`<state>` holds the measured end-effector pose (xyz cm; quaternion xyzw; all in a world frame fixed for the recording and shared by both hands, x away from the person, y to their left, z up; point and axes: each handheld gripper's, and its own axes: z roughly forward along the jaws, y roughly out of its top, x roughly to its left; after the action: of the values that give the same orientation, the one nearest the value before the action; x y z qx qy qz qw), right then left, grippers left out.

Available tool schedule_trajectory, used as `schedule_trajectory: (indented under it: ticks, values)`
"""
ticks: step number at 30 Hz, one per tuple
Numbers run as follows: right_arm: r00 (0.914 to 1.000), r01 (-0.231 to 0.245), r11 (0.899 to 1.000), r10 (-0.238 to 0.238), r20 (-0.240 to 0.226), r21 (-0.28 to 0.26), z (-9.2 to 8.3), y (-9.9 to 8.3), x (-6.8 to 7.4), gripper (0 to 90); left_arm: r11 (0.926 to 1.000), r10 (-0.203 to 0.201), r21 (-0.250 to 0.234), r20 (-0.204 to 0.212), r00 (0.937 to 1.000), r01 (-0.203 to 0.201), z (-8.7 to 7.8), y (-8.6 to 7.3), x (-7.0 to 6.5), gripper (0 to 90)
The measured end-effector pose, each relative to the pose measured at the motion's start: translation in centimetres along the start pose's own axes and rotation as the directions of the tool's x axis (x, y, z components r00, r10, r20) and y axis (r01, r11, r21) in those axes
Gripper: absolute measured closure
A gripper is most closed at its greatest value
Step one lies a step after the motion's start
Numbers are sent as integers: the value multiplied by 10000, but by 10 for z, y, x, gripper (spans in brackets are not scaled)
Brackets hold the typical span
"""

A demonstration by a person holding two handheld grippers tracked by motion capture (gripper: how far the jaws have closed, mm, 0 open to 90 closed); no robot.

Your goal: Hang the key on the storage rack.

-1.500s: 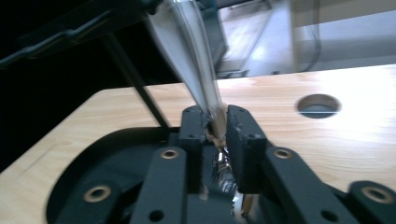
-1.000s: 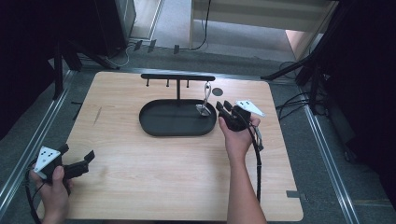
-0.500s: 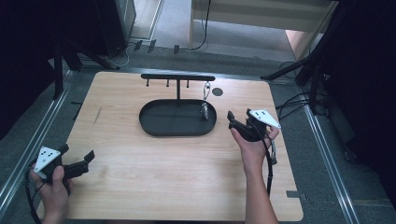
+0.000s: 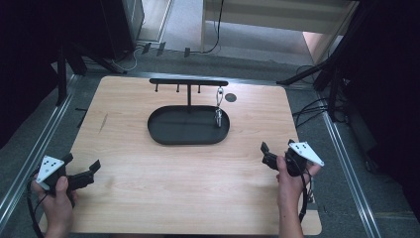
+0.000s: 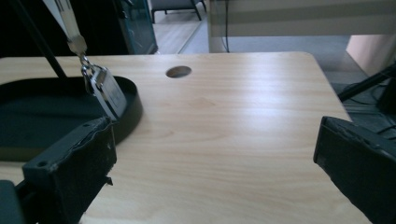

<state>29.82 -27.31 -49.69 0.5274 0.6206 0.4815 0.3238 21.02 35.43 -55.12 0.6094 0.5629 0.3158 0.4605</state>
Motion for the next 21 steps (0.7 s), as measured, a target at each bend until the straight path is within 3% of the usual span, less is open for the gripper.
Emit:
schedule_trajectory:
  ticks: [14,21]
  values:
    - [9936,-21,10000,29,1126,-72,-42,-41,-43,0,10000,-13,-25,-4,10000,13,0,0,0,0]
    - [9895,-36,9999,56,1444,-140,-57,-54,-56,0,10000,-21,-43,-17,10000,20,0,0,0,0]
